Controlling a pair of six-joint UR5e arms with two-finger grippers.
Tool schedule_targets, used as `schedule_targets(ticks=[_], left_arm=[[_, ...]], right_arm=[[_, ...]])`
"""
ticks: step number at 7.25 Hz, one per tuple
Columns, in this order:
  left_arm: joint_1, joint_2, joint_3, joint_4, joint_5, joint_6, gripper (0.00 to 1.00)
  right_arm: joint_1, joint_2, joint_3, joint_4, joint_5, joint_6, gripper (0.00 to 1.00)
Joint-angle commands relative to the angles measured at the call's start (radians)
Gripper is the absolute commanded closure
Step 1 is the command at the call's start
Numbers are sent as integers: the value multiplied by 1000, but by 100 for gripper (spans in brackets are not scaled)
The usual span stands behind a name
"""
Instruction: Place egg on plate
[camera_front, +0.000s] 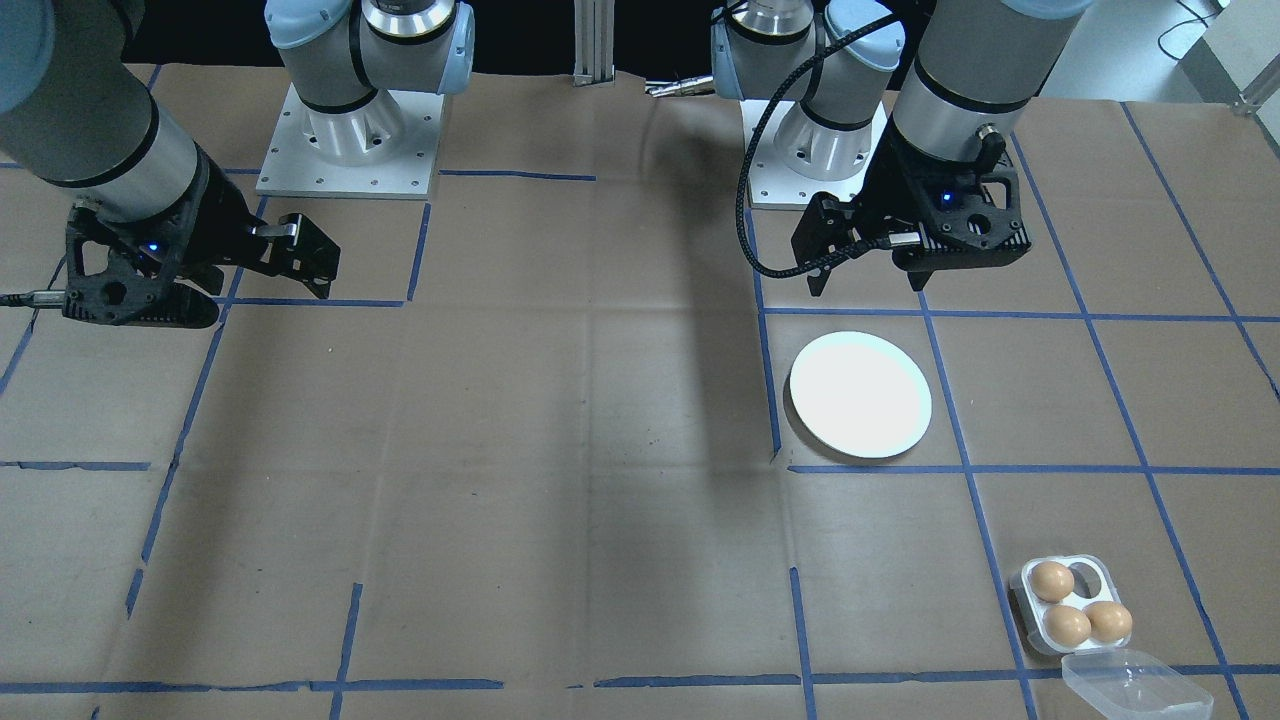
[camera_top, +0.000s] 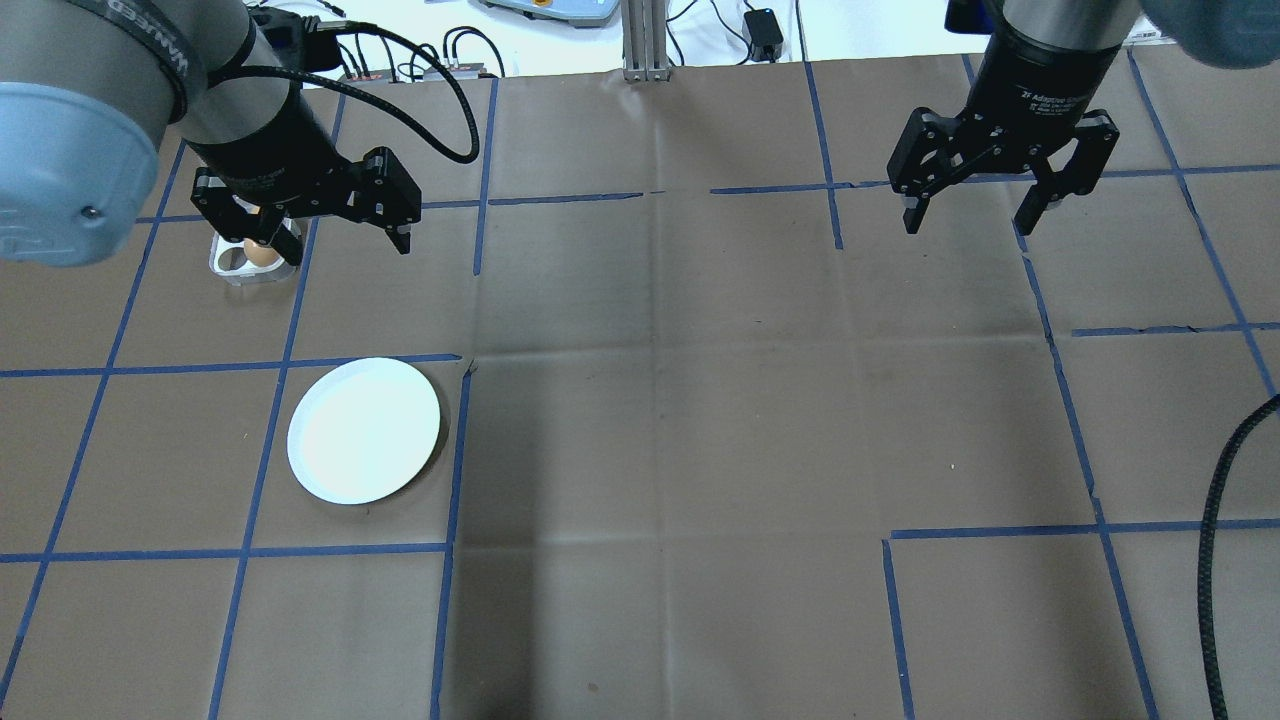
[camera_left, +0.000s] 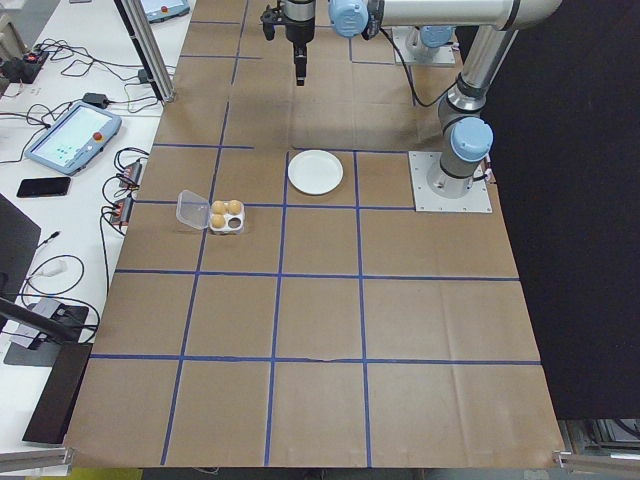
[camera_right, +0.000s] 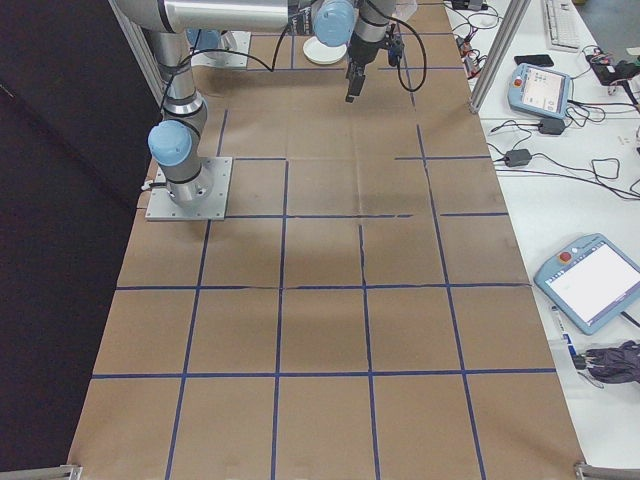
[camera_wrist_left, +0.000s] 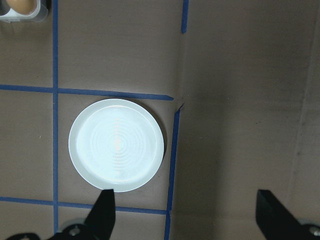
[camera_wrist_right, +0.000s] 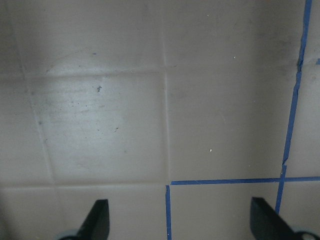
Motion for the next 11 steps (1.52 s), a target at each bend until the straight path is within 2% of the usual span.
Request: schedule_targets(ticks=[1, 3, 5, 7, 9, 11], left_arm=[[0, -2, 2, 2, -1, 0, 1], [0, -8, 6, 3, -1, 0, 0], [6, -11, 17, 5, -22, 2, 0], [41, -49, 52, 17, -22, 22, 0], [131, -143, 145, 20, -25, 92, 0], [255, -302, 297, 20, -27, 217, 0]], right_arm=[[0, 1, 0, 0, 1, 0, 0], [0, 0, 0, 0, 1, 0, 0], [0, 0, 0, 0, 0, 0, 0], [0, 0, 0, 0, 1, 0, 0], [0, 1, 0, 0, 1, 0, 0], [0, 0, 0, 0, 1, 0, 0]])
